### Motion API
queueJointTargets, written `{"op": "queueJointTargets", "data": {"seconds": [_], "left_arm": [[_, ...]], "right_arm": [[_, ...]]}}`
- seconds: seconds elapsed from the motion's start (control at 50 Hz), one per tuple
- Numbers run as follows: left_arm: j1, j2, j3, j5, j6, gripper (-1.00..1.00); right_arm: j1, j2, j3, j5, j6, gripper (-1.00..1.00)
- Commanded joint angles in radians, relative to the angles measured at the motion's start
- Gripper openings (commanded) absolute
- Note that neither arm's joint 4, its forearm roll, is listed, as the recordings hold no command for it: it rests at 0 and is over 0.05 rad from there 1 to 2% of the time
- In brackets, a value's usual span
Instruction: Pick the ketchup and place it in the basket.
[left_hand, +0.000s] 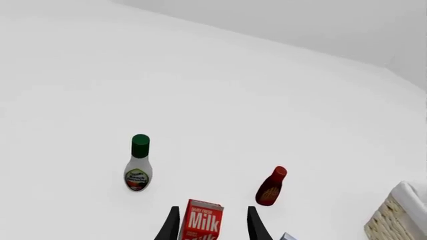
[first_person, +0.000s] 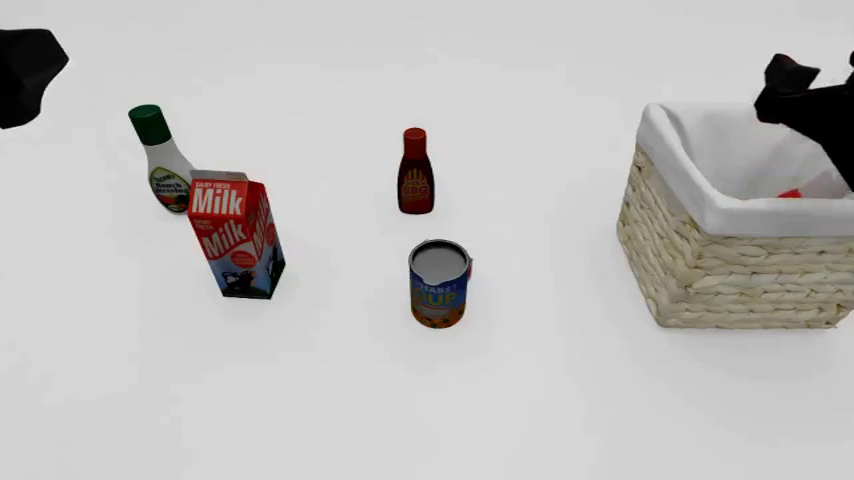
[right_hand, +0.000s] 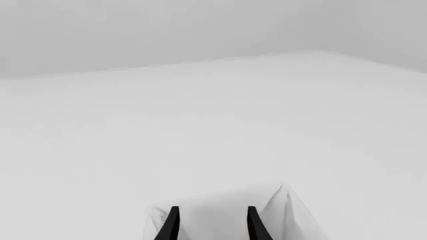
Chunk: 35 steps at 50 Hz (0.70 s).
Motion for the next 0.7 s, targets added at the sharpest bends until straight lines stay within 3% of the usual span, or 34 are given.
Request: {"op": "queueJointTargets", "data": {"seconds": [0.02,0.5,0.7], "left_arm": [[-0.002,0.001,-0.004,0.001,-0.003,1.0],[-0.011,-0.012,0.013,-0.01,-0.02,1.0],[-0.007,-0.02,0.039,-0.024,-0.03,1.0]], "right_arm": [[0.041,-0.156,0.002,0.092,0.007,1.0],[0.099,-0.342,0.088,0.155,0.04,1.0],[0.134,-0.453,0.15,0.191,0.023,1.0]]}}
